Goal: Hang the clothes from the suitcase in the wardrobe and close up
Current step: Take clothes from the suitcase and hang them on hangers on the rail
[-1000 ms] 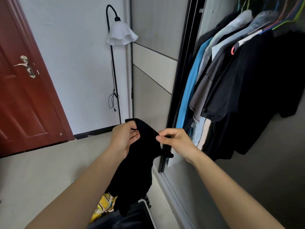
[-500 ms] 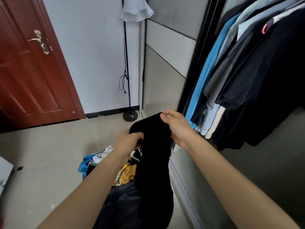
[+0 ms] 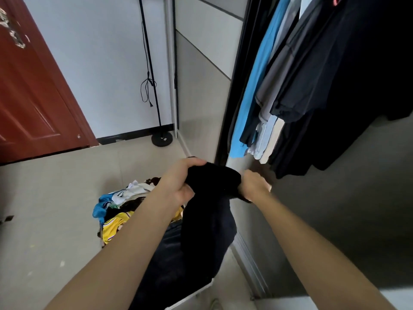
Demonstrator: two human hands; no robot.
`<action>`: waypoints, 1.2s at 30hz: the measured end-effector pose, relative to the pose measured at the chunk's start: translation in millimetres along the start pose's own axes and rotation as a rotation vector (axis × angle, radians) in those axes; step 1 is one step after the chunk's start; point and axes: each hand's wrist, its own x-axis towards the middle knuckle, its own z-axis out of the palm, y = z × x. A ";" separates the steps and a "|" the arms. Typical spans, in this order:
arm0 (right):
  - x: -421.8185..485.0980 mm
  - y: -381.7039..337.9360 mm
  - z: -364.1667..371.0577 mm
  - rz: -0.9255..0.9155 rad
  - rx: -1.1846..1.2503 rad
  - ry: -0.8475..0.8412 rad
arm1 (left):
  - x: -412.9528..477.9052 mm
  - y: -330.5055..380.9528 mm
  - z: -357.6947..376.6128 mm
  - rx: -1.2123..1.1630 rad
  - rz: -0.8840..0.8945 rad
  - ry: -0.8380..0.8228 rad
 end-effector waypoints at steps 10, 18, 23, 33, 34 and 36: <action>0.5 12.7 -41.9 0.199 1.519 -0.433 | 38.8 -39.7 -5.7 1.136 0.230 0.440; 7.1 51.5 -86.6 -0.202 0.550 -0.126 | 40.0 -31.1 42.9 0.098 0.139 0.282; 24.2 84.8 -110.1 -0.153 0.011 0.223 | 25.5 -14.2 101.1 0.118 0.149 0.045; 14.4 129.3 -199.2 0.092 1.416 0.059 | 45.9 20.0 205.6 0.075 0.161 -0.120; 10.4 133.6 -208.9 0.055 1.324 0.066 | 48.6 24.8 214.2 0.066 0.165 -0.135; 4.8 145.7 -230.3 -0.020 1.039 0.130 | 49.8 33.7 235.8 0.070 0.166 -0.182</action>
